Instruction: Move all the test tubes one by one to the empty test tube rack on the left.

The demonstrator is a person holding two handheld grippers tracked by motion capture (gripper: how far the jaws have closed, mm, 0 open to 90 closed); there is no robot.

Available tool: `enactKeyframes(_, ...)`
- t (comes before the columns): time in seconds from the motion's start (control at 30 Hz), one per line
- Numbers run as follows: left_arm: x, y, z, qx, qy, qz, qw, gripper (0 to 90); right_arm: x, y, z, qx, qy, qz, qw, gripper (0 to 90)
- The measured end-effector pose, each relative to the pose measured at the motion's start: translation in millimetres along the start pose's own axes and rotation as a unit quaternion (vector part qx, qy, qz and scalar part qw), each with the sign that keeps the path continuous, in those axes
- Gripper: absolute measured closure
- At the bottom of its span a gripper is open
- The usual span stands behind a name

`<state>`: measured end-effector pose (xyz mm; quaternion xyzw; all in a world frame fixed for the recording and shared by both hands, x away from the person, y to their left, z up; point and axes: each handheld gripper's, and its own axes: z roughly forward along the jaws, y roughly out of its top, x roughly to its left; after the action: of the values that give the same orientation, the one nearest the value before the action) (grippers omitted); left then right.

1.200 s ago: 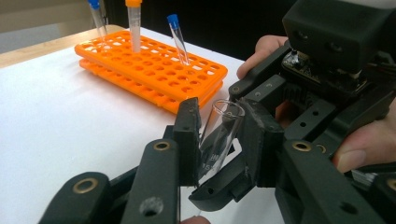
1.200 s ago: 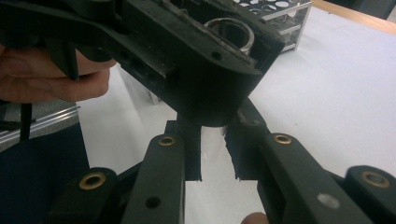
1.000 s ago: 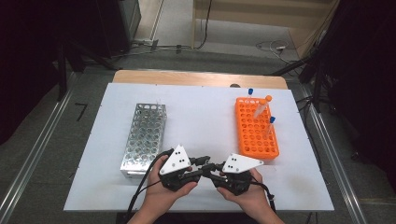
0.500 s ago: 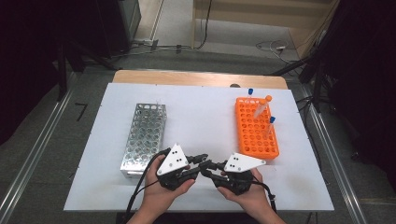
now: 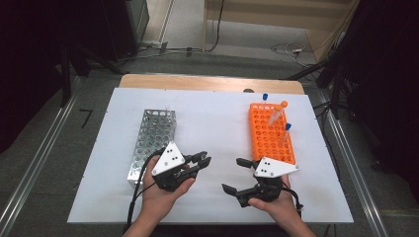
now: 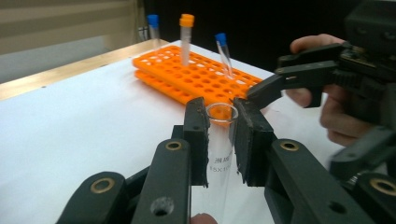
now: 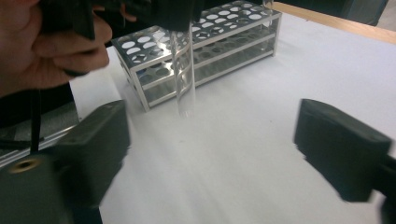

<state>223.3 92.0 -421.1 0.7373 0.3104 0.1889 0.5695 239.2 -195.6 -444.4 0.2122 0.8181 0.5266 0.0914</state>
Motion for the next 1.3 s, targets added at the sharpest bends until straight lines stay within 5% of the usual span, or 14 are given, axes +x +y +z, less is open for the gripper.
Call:
enactKeyframes(0.47,41.8,12.2,-17.5,-0.011,0.049,-0.018,0.9986,76.9,-26.9,-13.3,-40.6,-0.023,-0.024,0.027,0.9991,0.0)
enactKeyframes(0.93,80.9,23.8,-23.1,-0.022,0.084,-0.038,0.9954,76.9,-56.0,-38.3,-75.4,-0.016,-0.062,0.057,0.9963,0.0)
enactKeyframes(1.13,95.8,25.6,-20.5,-0.022,0.099,-0.045,0.9938,76.9,-70.1,-43.9,-82.3,-0.023,-0.087,0.078,0.9928,0.0)
enactKeyframes(1.3,108.6,25.8,-16.5,-0.020,0.113,-0.052,0.9921,76.9,-72.4,-46.9,-83.2,-0.024,-0.094,0.070,0.9928,0.0)
